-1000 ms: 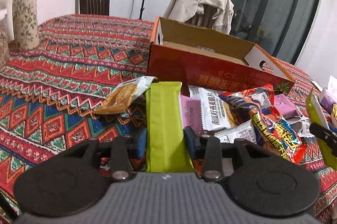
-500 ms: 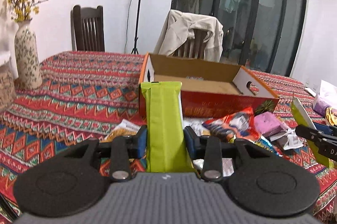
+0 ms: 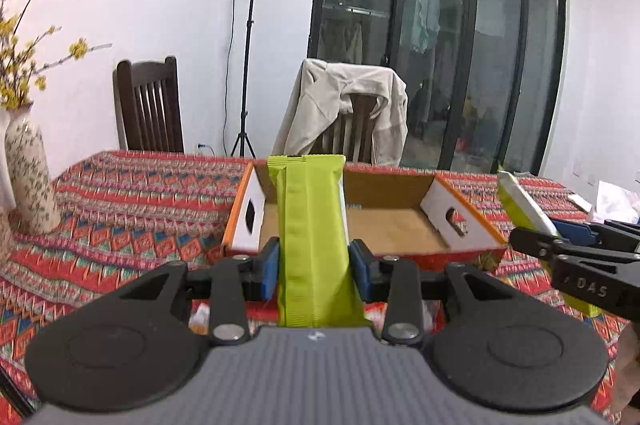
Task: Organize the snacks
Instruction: 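Carry both packets into the orange box and open both tools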
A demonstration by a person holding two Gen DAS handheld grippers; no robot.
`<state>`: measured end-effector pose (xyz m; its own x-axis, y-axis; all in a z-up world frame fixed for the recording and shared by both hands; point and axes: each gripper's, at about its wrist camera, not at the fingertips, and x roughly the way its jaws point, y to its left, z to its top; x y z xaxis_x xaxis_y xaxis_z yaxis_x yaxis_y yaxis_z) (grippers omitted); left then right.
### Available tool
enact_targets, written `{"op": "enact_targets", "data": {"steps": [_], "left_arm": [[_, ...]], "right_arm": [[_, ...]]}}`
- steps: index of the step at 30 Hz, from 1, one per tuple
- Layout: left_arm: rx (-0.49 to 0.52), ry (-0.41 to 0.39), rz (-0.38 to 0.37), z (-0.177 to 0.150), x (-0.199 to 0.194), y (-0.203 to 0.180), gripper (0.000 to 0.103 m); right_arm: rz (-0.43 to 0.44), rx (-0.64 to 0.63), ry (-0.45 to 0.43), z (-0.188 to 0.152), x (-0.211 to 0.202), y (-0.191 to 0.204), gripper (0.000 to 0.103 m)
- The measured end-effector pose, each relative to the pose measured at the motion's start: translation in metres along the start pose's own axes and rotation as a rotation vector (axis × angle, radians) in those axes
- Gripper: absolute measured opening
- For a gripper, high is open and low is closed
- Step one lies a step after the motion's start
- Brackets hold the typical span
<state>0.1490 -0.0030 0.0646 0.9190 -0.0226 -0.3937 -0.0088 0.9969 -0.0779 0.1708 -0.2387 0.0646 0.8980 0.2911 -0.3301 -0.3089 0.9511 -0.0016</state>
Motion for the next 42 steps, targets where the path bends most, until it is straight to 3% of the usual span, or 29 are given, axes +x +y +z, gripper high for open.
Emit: {"op": "enact_targets", "data": {"steps": [10, 20, 31, 38, 41, 42], "left_arm": [[0.023, -0.017, 0.043, 0.038, 0.050, -0.012, 0.038], [0.003, -0.014, 0.071, 0.059, 0.108, -0.016, 0.038], [-0.019, 0.046, 0.091, 0.035, 0.155, -0.004, 0.038], [-0.036, 0.058, 0.080, 0.026, 0.158, 0.007, 0.039], [-0.040, 0.047, 0.071, 0.023, 0.156, 0.010, 0.048], [-0.043, 0.042, 0.072, 0.023, 0.155, 0.010, 0.063]], "right_arm": [[-0.026, 0.024, 0.003, 0.038, 0.054, -0.001, 0.038], [-0.067, 0.092, 0.055, 0.048, 0.125, -0.017, 0.038], [-0.074, 0.136, 0.103, 0.026, 0.170, -0.031, 0.038], [-0.063, 0.133, 0.120, 0.020, 0.172, -0.032, 0.039], [-0.058, 0.139, 0.135, 0.018, 0.172, -0.032, 0.042], [-0.059, 0.143, 0.134, 0.018, 0.171, -0.033, 0.041]]}}
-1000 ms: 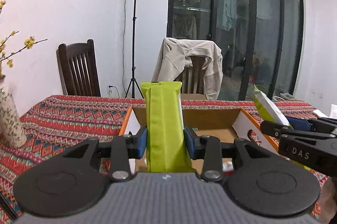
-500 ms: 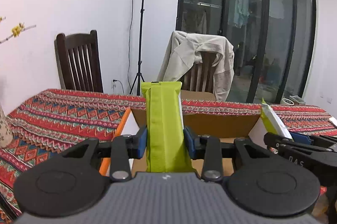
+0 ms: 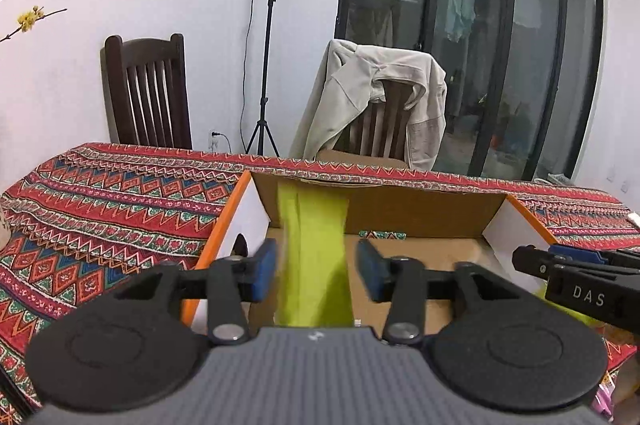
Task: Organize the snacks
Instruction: 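Carry both packets into the orange box and open both tools, then grasp the cracker packet with the left tool while the right tool grasps the orange-red bag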
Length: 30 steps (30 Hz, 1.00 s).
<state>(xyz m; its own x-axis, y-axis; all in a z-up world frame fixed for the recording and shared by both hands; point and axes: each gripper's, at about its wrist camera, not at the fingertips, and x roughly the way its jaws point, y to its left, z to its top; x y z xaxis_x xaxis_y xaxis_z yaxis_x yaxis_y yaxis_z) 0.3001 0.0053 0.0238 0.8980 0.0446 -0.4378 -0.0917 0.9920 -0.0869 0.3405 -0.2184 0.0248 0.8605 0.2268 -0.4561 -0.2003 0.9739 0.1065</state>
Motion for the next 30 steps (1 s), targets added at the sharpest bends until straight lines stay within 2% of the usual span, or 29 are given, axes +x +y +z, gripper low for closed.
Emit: {"op": "enact_targets", "data": {"steps": [1, 3, 4, 5, 7, 25, 30], "left_arm": [[-0.006, -0.010, 0.002, 0.000, -0.002, 0.000, 0.083], [-0.020, -0.043, 0.018, 0.001, -0.006, 0.001, 0.100], [-0.023, -0.062, 0.023, 0.001, -0.009, 0.002, 0.103], [-0.026, -0.076, 0.024, 0.002, -0.012, 0.002, 0.103], [-0.033, -0.088, 0.020, 0.002, -0.014, 0.002, 0.103], [-0.030, -0.108, 0.020, 0.003, -0.025, -0.002, 0.103], [-0.052, -0.124, -0.018, 0.010, -0.042, -0.003, 0.103]], "right_arm": [[0.002, 0.002, 0.002, 0.000, 0.000, -0.001, 0.047], [0.006, 0.017, -0.002, 0.000, -0.002, -0.004, 0.065], [0.009, 0.027, -0.008, 0.000, -0.004, -0.006, 0.081], [0.010, 0.032, -0.016, 0.000, -0.005, -0.007, 0.093], [0.000, 0.039, -0.033, 0.000, -0.008, -0.007, 0.102], [0.005, 0.061, -0.049, 0.005, -0.017, -0.012, 0.103], [-0.014, 0.075, -0.077, 0.013, -0.029, -0.014, 0.103]]}}
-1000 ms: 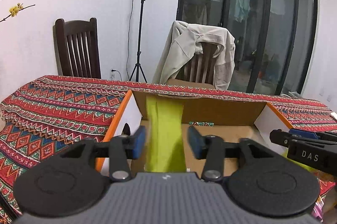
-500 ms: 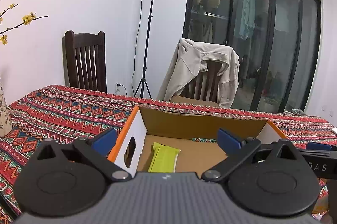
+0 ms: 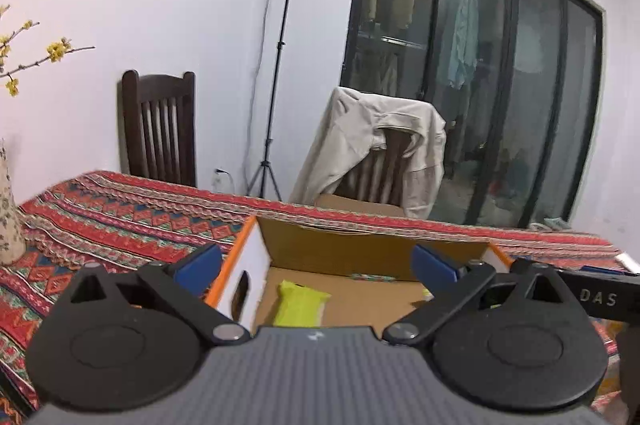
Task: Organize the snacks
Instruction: 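Grasp the cracker packet with the left tool while the right tool grasps the orange-red bag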
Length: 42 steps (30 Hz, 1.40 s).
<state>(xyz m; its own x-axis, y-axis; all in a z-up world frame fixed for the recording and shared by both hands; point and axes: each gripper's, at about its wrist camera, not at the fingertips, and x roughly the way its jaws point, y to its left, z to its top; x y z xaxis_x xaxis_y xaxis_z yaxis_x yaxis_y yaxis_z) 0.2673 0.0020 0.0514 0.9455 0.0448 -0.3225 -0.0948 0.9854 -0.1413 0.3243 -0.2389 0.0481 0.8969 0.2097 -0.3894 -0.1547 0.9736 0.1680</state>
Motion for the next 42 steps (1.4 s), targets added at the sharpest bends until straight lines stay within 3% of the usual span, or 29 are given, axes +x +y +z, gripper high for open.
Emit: {"op": "enact_targets", "data": {"steps": [5, 10, 18, 25, 29, 33, 42], "left_arm": [[0.005, 0.004, -0.024, 0.011, -0.026, 0.000, 0.103], [0.028, 0.011, 0.014, 0.008, -0.056, 0.012, 0.103], [0.035, 0.078, 0.069, -0.021, -0.100, 0.035, 0.103], [0.039, 0.095, 0.057, -0.048, -0.139, 0.049, 0.103], [0.049, 0.098, 0.057, -0.056, -0.151, 0.057, 0.103], [0.029, 0.102, 0.052, -0.067, -0.162, 0.071, 0.103], [0.017, 0.139, 0.083, -0.079, -0.165, 0.090, 0.103]], "right_arm": [[-0.014, -0.021, -0.028, 0.009, -0.030, 0.005, 0.103], [0.014, 0.007, -0.025, 0.010, -0.063, 0.004, 0.103], [0.084, -0.023, 0.014, -0.025, -0.108, 0.011, 0.103], [0.127, -0.132, 0.072, -0.066, -0.130, 0.036, 0.103], [0.138, -0.174, 0.116, -0.086, -0.133, 0.052, 0.103], [0.152, -0.181, 0.174, -0.099, -0.124, 0.060, 0.093], [0.166, -0.306, 0.281, -0.113, -0.096, 0.082, 0.088]]}}
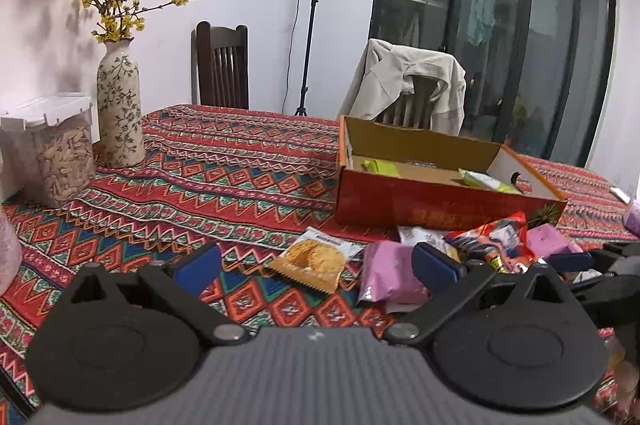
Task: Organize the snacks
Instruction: 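Grasp the cracker packet with the left tool while the right tool grasps the orange-red bag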
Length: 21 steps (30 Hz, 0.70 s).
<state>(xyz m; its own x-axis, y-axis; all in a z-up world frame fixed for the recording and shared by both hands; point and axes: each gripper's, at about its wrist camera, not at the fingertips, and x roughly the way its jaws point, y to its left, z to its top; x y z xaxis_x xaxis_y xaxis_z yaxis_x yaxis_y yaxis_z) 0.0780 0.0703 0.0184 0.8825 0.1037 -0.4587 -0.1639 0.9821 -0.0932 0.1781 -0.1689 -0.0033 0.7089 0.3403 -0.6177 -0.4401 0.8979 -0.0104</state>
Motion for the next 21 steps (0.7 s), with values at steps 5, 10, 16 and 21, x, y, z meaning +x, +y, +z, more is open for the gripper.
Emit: {"op": "enact_targets", "data": {"steps": [5, 10, 16, 21], "left_arm": [[0.014, 0.014, 0.026, 0.002, 0.006, 0.004, 0.103], [0.059, 0.027, 0.057, 0.008, 0.020, 0.004, 0.103], [0.152, 0.123, 0.046, 0.015, 0.061, -0.003, 0.103], [0.180, 0.242, 0.030, 0.017, 0.108, -0.006, 0.103]], "right_arm": [[0.038, 0.013, 0.026, 0.002, 0.014, -0.006, 0.071], [0.080, 0.065, -0.051, -0.006, 0.007, -0.018, 0.064], [0.059, 0.121, -0.151, -0.008, -0.015, -0.033, 0.064], [0.014, 0.155, -0.204, -0.008, -0.025, -0.043, 0.064]]}}
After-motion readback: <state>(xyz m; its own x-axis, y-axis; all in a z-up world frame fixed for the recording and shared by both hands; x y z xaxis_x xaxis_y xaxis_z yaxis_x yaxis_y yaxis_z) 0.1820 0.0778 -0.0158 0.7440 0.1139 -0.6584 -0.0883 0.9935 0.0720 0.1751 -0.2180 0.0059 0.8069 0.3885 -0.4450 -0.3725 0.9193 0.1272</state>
